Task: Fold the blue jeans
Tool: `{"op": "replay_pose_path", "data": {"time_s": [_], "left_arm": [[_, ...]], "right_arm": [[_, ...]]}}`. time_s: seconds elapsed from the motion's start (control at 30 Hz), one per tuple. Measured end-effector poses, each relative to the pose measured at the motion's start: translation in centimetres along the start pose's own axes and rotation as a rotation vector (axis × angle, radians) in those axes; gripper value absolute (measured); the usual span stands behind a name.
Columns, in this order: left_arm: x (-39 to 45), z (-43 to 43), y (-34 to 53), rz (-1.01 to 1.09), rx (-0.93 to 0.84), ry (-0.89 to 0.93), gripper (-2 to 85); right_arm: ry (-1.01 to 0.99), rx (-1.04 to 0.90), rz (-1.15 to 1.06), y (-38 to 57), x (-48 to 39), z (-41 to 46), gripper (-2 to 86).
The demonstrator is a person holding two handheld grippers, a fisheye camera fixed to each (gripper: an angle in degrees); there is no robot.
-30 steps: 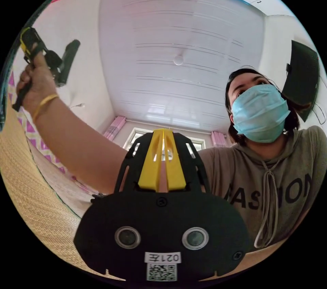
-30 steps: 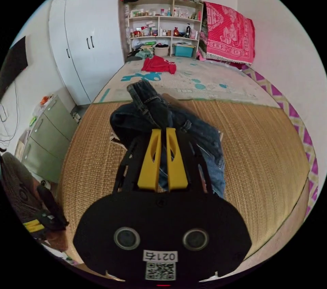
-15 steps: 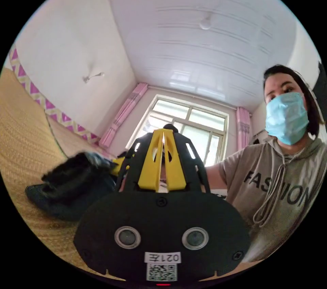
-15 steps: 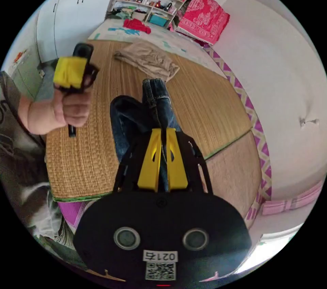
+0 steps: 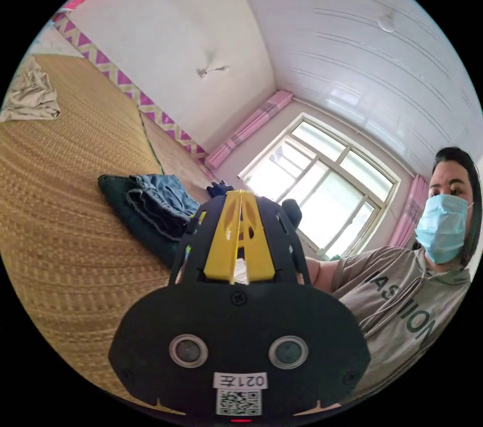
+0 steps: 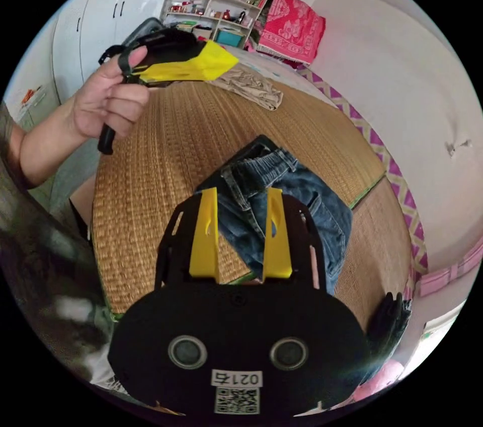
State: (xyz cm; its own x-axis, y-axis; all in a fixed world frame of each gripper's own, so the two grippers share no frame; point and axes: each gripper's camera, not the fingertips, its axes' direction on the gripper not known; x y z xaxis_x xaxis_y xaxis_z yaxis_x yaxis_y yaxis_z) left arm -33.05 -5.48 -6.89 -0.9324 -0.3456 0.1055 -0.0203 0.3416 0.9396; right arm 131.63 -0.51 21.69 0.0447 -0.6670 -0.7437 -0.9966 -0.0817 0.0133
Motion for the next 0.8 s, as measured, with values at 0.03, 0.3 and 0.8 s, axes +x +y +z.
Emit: {"op": "replay_pose_path", "data": {"time_s": [0.03, 0.3, 0.8], "left_arm": [[0.5, 0.5, 0.1, 0.001, -0.002, -0.047, -0.9], [2.5, 9.0, -1.1, -0.001, -0.175, -0.276, -0.9], [-1.0, 38.0, -8.5, 0.136, -0.706, -0.648, -0.9]], "right_arm": [[0.03, -0.008, 0.012, -0.4, -0.1, 1.4, 11.6], [-0.167, 0.288, 0.547, 5.0, 14.0, -3.2, 5.4], [0.117, 0.144, 1.38, 42.2, 37.1, -14.2, 5.2]]}}
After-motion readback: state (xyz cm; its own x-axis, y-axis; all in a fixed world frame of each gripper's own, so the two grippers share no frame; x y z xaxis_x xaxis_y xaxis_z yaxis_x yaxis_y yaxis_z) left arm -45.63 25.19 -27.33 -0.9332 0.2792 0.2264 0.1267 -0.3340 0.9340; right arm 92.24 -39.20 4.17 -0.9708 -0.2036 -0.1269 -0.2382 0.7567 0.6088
